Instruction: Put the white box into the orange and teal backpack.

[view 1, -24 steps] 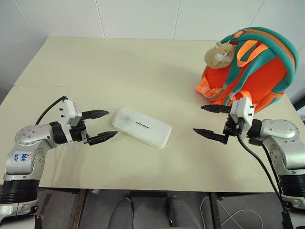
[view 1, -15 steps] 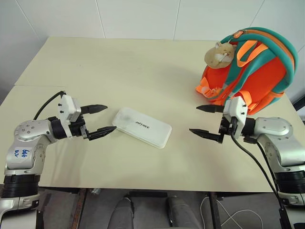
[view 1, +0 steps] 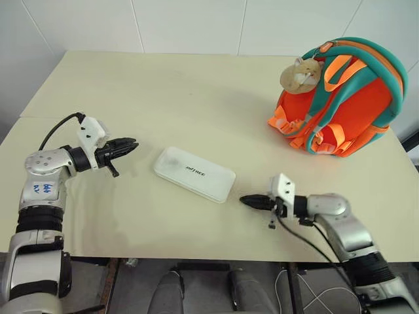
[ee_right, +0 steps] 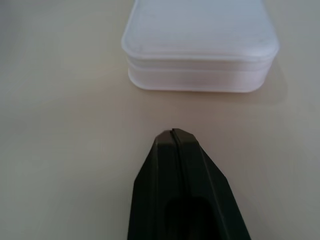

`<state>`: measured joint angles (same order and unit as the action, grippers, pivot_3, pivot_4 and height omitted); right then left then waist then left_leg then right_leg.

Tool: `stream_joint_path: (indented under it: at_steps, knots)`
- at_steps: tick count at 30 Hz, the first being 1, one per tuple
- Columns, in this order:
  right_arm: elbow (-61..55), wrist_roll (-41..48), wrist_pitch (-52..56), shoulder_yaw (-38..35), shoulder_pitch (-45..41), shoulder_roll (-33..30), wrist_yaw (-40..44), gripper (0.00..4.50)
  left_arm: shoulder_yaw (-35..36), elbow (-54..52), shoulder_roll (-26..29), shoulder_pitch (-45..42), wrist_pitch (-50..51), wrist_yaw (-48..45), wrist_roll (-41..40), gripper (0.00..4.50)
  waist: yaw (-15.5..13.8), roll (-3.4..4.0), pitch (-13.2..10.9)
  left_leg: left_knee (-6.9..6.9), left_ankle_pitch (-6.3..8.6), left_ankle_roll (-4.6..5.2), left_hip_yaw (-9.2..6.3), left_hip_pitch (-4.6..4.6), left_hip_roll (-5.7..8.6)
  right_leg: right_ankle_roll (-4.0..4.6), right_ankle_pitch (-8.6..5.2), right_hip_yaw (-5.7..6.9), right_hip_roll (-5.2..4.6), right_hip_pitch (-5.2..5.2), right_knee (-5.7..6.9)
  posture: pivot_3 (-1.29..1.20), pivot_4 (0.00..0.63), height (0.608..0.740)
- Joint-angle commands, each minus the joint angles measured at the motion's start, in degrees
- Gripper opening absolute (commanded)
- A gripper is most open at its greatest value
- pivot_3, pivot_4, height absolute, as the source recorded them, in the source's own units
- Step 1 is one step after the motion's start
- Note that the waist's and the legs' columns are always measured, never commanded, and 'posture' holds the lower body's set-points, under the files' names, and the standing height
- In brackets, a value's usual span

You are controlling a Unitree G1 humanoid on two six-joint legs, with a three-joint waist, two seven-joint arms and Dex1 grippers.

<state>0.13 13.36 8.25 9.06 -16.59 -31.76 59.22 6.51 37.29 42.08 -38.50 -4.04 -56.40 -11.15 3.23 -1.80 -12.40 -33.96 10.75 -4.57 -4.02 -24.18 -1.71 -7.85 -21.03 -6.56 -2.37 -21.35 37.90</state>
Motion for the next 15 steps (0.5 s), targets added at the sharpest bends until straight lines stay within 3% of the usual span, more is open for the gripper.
stream_joint_path:
  at_steps: [1,5,15]
  knots:
    - [-0.74,-0.96,-1.29,0.12,-0.6,1.09,-1.74,0.03,-1.11,3.44,-1.03,-1.9,-2.48,0.48,1.92,0.69,-0.11,-0.01,0.0,0.0,0.0,0.0,-0.01,0.0,0.0,0.0,0.0,0.01,0.01,0.0,0.0,0.0,0.15,0.74]
    - [0.18,-1.89,-1.66,0.33,-1.71,3.0,-3.23,0.03,-3.14,4.26,-4.94,-2.85,-3.14,-0.82,2.3,0.69,-0.29,-0.01,0.0,-0.01,0.0,0.0,-0.04,0.0,-0.02,0.0,0.0,0.04,0.02,-0.02,0.06,0.0,0.15,0.74]
    - [1.39,-2.05,-1.79,0.07,-3.75,4.25,-4.0,0.03,-3.83,1.82,-7.92,-1.17,-2.15,-2.09,1.4,0.69,-0.23,-0.01,0.0,-0.06,0.0,0.0,-0.04,-0.01,-0.01,-0.02,0.01,0.04,0.02,0.01,0.07,0.0,0.15,0.74]
